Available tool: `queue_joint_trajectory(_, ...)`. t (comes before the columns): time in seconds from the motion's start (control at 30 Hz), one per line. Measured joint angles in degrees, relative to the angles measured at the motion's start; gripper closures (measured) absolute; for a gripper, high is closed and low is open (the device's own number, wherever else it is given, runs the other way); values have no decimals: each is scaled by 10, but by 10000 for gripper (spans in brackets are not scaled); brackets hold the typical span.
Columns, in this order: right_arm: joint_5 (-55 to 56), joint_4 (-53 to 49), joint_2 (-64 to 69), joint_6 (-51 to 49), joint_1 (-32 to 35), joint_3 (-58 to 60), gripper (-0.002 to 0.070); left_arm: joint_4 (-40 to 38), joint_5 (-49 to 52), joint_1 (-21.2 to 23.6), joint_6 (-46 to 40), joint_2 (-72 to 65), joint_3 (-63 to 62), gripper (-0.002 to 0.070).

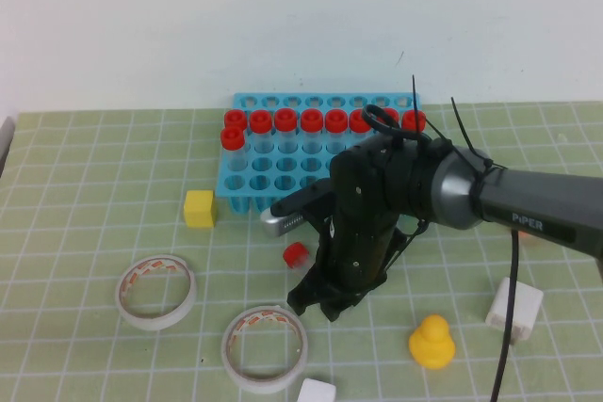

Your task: Place the test tubes

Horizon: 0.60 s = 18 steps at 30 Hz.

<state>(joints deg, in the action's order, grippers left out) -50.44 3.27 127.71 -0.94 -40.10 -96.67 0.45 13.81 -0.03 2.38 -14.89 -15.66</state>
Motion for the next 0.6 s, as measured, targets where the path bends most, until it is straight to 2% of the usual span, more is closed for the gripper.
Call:
queue_joint_trajectory(0.33,12,-12,-10,0,0,0,442,-8,-8,0,7,0,0,676)
queue_joint_trajectory(0.6,81,-54,-109,-27,0,8,443,13,-8,0,4,0,0,676)
